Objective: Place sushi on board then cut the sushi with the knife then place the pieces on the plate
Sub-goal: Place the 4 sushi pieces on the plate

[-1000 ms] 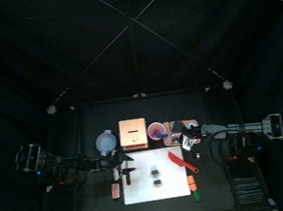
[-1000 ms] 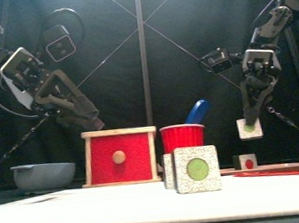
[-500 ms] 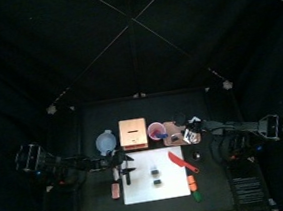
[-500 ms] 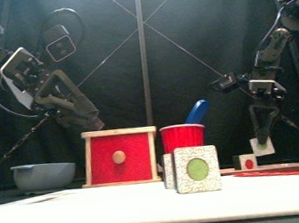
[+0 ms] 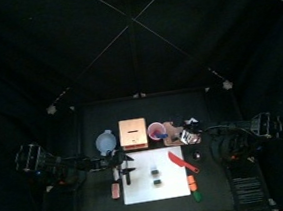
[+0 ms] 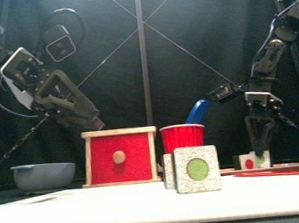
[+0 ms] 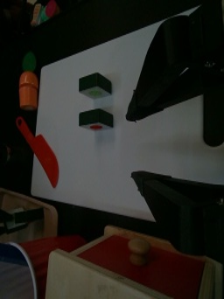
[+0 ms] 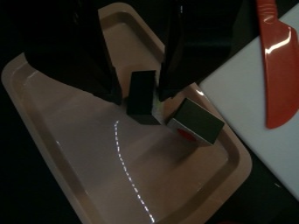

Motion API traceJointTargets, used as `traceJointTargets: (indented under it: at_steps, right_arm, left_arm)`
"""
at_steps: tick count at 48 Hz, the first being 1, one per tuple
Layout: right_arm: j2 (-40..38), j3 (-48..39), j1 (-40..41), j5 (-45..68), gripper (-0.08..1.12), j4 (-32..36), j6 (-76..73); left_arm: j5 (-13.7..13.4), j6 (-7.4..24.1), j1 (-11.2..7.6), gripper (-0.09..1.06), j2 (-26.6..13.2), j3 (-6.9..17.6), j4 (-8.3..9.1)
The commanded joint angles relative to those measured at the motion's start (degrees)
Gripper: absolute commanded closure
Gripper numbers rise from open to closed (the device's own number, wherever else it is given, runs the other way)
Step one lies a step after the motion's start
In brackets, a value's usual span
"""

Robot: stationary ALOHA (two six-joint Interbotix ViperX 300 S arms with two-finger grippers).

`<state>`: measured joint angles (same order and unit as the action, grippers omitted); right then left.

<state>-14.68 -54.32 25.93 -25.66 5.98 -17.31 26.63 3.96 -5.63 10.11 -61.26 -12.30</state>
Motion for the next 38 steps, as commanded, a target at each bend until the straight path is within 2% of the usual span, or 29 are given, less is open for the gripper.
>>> traceJointTargets:
  at_steps: [1, 11, 19, 28, 38]
  right_arm:
    - [-3.3, 2.0, -0.2, -0.8, 0.27, -0.1, 0.1]
    - [-8.3, 5.3, -7.5, -2.0, 0.27, -0.9, 0.0]
    - [-8.6, 7.6, -15.3, -1.7, 0.27, -2.2, 0.0]
    - [-5.4, 10.3, -24.0, 2.4, 0.27, -3.8, 0.0]
    - [1.7, 14.0, -28.6, 8.4, 0.27, -5.7, 0.0]
  left_arm:
    - [0.2, 0.1, 0.18, 0.11, 0.3, 0.8, -0.09]
    - [0.2, 0.1, 0.18, 0.11, 0.3, 1.0, -0.09]
    - [0.3, 0.1, 0.18, 0.11, 0.3, 1.1, -0.09]
    - [0.2, 0.1, 0.18, 0.11, 0.3, 1.1, -0.09]
    - [0.3, 0.0, 0.18, 0.11, 0.3, 1.2, -0.09]
